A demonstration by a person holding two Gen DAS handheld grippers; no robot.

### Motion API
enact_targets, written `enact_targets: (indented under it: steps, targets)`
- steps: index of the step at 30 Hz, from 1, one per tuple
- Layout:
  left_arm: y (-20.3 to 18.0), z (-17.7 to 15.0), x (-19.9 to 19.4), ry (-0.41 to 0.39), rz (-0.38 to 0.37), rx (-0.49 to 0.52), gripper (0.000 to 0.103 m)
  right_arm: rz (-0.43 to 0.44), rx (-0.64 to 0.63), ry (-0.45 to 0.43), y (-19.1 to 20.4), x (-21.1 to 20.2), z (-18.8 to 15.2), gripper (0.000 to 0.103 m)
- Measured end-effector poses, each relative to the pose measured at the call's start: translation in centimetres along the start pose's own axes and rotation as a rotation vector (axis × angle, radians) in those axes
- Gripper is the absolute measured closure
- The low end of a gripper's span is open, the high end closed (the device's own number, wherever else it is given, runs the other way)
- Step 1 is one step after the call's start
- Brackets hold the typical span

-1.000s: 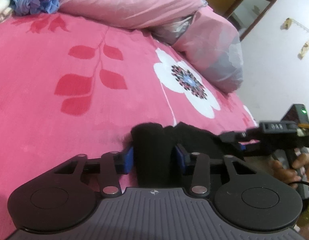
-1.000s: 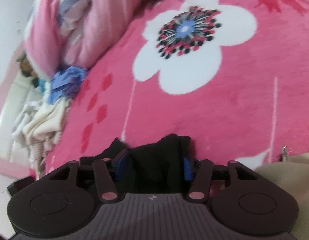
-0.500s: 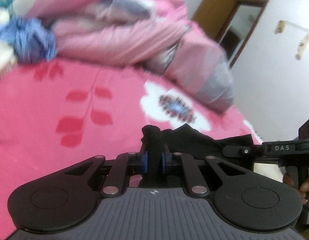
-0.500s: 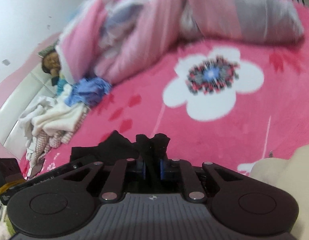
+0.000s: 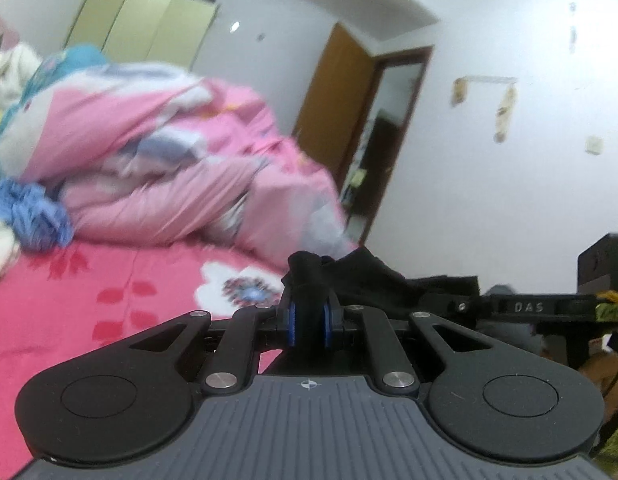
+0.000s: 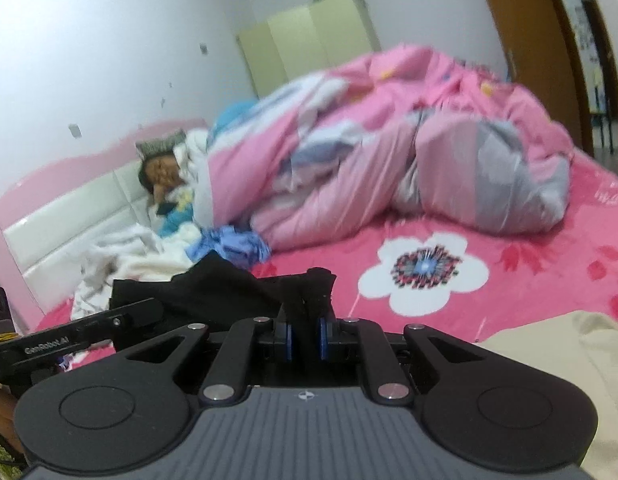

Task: Fold clothes
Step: 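Lift the black strip off the bed with both tools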

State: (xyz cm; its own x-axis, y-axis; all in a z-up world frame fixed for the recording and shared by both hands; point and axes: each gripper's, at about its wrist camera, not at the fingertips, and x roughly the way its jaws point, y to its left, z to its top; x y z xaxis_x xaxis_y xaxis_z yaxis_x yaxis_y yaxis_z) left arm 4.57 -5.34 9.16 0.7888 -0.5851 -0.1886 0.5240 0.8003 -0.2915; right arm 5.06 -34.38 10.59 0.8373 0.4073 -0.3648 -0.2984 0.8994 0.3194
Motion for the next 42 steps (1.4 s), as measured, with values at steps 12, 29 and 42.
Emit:
enact_targets:
  steps: [12,29,42]
  targets:
    - [-9.8,2.8,0.3,-0.109,-0.182,0.093,0.093,-0.115,-0.082,-0.193,-0.2,-12.3,3.3,0.091]
    - [-15.6,-0.2,11.8,-0.015,-0.269,0.075,0.093,-0.270,-0.052,-0.185,-12.0,-15.1,5.0,0.091]
    - [-10.3,-4.4,23.2,0.151,-0.116,0.016,0.093,-0.272,-0.051,0.010,-21.8,-1.4,4.4,0.091]
